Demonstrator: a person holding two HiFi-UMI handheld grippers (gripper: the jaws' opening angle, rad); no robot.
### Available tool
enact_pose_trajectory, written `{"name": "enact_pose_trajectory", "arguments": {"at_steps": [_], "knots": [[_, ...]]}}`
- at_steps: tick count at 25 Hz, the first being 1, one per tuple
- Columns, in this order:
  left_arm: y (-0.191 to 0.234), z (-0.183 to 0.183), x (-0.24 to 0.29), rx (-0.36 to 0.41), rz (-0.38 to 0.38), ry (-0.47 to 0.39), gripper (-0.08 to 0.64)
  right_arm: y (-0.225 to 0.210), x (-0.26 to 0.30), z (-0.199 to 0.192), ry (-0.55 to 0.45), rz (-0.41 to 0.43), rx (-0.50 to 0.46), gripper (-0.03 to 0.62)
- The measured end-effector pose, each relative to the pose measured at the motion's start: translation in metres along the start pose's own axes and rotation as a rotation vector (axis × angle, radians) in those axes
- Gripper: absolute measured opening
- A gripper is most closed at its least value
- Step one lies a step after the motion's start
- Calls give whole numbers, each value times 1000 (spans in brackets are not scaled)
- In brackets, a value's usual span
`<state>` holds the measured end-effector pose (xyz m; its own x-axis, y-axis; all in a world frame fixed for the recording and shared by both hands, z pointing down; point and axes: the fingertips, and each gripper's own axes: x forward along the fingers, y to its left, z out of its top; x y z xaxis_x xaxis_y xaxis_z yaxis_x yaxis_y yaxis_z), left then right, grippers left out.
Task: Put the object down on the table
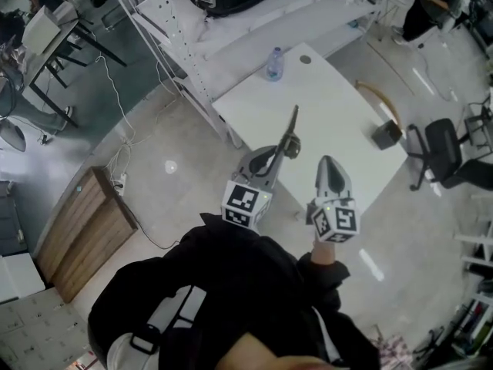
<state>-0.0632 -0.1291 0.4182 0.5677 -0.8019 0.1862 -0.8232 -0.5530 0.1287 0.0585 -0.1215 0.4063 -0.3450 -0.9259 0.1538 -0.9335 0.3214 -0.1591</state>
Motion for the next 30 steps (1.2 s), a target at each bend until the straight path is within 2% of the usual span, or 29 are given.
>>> {"name": "enact_pose_trajectory", "arguments": {"at_steps": [7,16,30], "knots": [[13,-2,30,22,-48,45,29,-13,23,-5,23,-46,18,-8],[26,-23,58,48,-64,116,29,-29,45,-25,66,-53,31,-8],[28,-61,104,159,-28,221,29,-70,52,-74,144,-41,92,-8]]}}
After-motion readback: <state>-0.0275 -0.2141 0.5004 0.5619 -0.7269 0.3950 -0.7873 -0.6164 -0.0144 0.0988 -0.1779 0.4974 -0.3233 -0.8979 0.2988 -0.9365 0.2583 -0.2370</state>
